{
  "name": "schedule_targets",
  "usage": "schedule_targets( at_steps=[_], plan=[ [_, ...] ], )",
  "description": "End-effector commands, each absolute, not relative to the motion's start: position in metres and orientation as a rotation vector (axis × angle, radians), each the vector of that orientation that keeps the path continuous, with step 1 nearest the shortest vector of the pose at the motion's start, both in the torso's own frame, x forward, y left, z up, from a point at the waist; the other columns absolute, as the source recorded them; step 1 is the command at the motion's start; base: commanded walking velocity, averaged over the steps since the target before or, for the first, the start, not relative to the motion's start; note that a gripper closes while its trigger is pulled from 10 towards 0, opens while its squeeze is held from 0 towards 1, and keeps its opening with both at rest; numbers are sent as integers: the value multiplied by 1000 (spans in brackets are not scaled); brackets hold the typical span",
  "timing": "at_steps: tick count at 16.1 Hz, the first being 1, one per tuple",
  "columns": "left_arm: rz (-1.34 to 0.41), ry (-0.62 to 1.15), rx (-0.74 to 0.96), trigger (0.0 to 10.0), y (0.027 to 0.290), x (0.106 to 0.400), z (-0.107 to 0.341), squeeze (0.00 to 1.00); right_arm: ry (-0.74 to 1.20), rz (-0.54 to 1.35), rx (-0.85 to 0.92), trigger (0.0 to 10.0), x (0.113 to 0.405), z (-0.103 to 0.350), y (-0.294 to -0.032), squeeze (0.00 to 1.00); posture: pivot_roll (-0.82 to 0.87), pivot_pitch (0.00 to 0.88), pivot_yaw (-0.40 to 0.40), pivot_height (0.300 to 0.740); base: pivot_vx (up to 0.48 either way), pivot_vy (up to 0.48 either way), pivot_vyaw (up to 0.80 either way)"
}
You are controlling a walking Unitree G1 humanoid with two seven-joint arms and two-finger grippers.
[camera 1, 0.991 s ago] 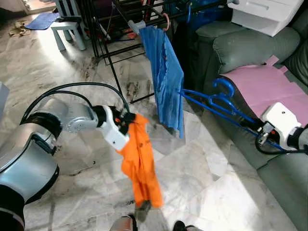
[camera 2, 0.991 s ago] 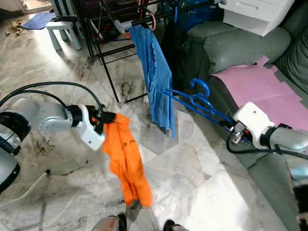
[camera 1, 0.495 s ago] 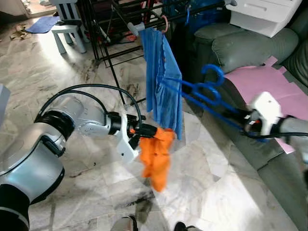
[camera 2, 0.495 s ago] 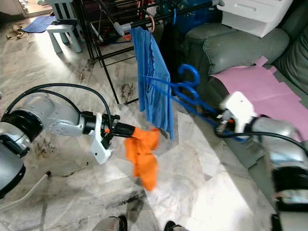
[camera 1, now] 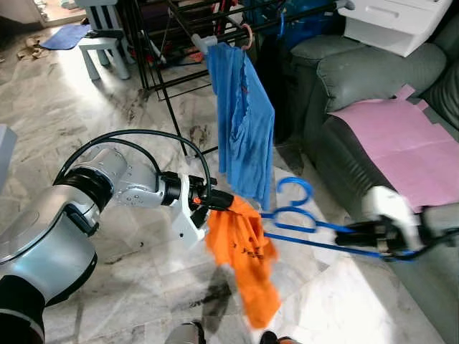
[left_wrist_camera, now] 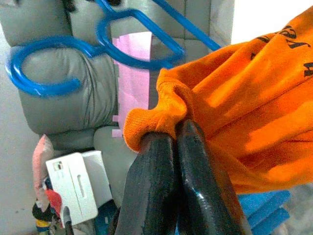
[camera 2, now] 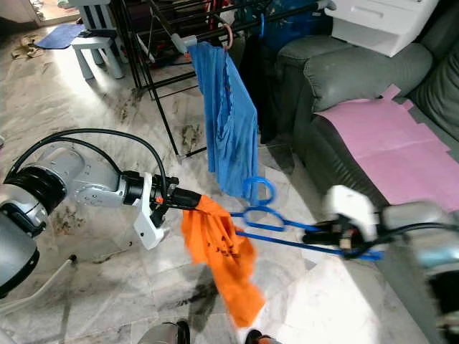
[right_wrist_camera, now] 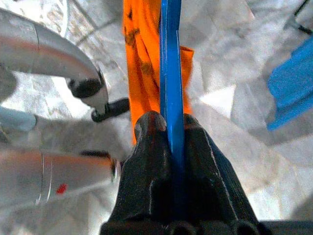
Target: Hang hanger
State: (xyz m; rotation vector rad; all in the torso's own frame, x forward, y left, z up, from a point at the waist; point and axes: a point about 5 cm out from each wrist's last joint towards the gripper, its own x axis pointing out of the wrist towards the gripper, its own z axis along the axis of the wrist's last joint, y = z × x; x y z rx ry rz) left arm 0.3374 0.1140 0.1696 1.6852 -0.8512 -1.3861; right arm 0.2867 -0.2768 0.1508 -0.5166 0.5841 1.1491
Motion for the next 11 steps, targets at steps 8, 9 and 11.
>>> schedule_targets(
  at_steps=[8,9,11],
  plan=[
    [-1325,-760,1799,10000,132,346,166,0,544,1159,-392,10000,257,160,-277,0,-52,112,64,740,0,0,0],
    [-1294,-747,1831,10000,134,349,166,0,536,1168,-375,10000,253,159,-273,0,-54,111,67,740,0,0,0],
    [-1199,-714,1914,10000,138,359,168,0,531,1172,-355,10000,247,157,-267,0,-53,110,69,740,0,0,0]
  ],
)
